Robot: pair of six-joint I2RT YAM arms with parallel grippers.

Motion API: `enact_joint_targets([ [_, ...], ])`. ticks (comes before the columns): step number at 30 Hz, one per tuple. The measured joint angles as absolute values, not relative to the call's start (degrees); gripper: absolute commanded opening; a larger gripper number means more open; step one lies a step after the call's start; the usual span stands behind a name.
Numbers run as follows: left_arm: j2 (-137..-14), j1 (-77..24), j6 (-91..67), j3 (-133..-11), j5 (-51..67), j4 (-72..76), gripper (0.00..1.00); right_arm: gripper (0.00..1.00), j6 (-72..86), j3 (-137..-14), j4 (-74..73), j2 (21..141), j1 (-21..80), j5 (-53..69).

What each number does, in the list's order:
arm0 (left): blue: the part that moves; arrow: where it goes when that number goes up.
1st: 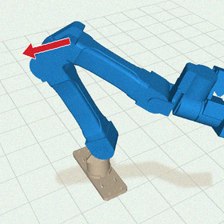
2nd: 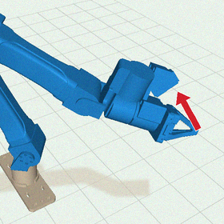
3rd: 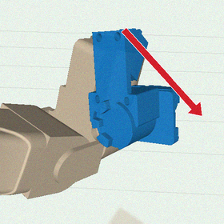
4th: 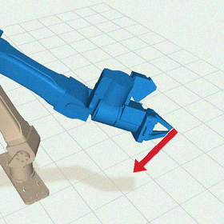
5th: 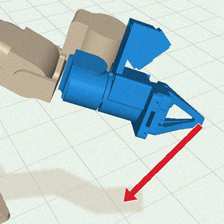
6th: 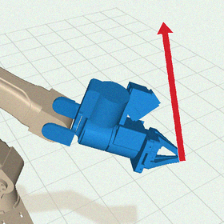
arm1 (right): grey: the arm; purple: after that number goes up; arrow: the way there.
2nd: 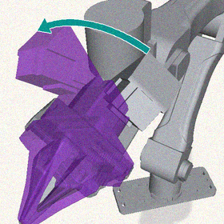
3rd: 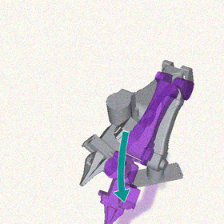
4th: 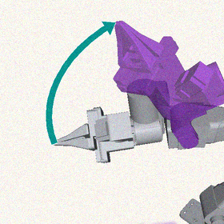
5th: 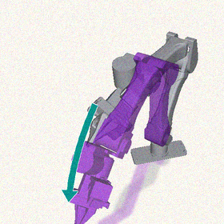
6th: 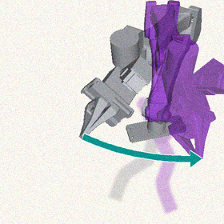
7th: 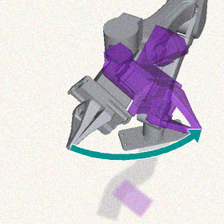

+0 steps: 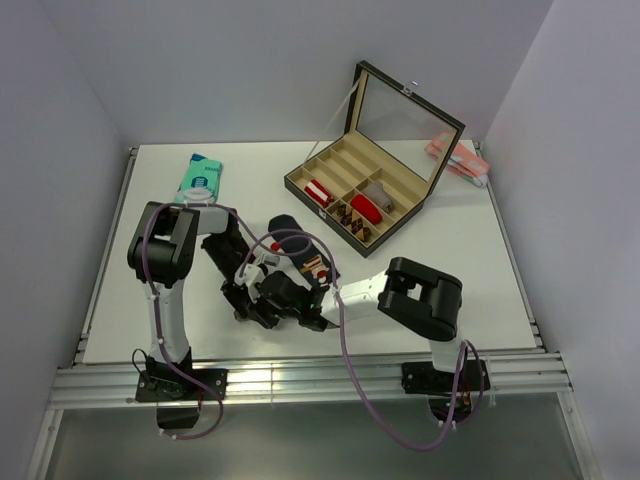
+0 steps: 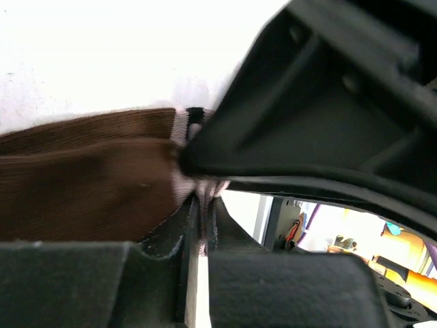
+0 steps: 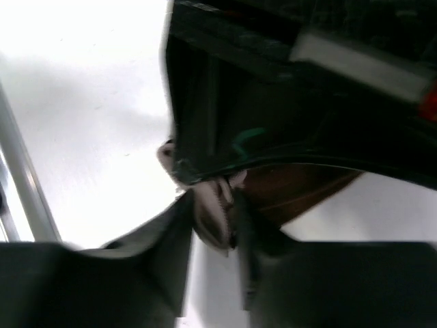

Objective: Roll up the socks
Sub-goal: Roll the sock at the center of the board.

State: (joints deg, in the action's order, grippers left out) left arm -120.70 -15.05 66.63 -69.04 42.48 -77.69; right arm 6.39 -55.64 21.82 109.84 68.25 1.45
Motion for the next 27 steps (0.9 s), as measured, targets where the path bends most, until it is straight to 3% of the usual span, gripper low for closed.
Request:
enact_joint_targets([
  [1,-120.7,-15.0,66.6,-69.0,42.5,-77.6,0.18,0.24,6.7,-55.6,21.8,109.9,68.5,1.6],
  [3,-120.7,-15.1,66.7,-69.0,42.5,-77.5,0.21,0.14,7.0,-55.6,21.9,109.9,68.9,1.3],
  [5,-120.4,-15.1,66.6,-68.8,42.5,-77.6,0.3,0.04,7.6,-55.6,22.0,109.9,68.9,1.1],
  [7,-119.9,-15.1,66.7,-68.6,42.7,-77.8,0.37,0.0,8.2,-55.6,21.9,109.9,68.8,0.7],
  [19,-107.4,-14.1,61.2,-67.8,45.4,-71.1,0.43,0.0,14.2,-54.5,17.4,106.0,67.9,0.2],
  [27,-99.4,-7.1,51.1,-65.4,46.8,-59.2,0.43,0.0,20.9,-56.4,5.6,103.5,67.7,4.7],
])
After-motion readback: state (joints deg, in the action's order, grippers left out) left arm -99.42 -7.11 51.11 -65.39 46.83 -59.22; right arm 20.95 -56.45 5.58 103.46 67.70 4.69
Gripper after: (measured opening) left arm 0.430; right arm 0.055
